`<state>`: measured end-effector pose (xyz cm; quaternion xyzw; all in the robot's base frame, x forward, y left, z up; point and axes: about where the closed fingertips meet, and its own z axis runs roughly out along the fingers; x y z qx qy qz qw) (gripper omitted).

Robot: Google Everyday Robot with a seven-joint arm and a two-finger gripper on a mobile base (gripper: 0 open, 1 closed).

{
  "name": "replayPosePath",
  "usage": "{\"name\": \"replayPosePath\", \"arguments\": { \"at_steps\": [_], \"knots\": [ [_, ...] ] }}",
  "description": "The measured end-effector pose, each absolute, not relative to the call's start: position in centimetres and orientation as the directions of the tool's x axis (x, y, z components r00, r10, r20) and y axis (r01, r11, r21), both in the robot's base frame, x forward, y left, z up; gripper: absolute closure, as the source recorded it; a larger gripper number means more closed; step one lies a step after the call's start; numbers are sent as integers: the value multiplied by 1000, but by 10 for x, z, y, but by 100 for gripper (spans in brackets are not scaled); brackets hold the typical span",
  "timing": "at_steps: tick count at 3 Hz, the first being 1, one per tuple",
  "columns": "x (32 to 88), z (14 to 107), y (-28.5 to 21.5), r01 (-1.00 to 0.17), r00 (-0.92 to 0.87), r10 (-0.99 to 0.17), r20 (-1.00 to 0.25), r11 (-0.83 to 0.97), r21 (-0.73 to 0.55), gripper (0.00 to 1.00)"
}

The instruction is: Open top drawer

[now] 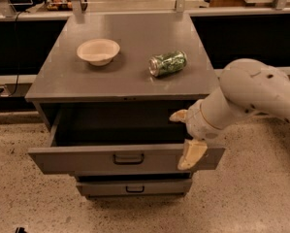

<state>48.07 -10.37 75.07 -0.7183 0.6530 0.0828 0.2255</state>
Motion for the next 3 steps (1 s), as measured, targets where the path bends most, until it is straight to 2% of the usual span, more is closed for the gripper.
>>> {"name": "replayPosePath", "arguments": {
  "at_steps": [1,2,3],
  "knots": [
    [519,746,-95,-979,118,-915,-387,-43,-198,38],
    [546,739,-89,-982,107,-920,-376,-38,-186,38],
    [564,726,-87,-982,93,-929,-359,-27,-184,46]
  ]
}}
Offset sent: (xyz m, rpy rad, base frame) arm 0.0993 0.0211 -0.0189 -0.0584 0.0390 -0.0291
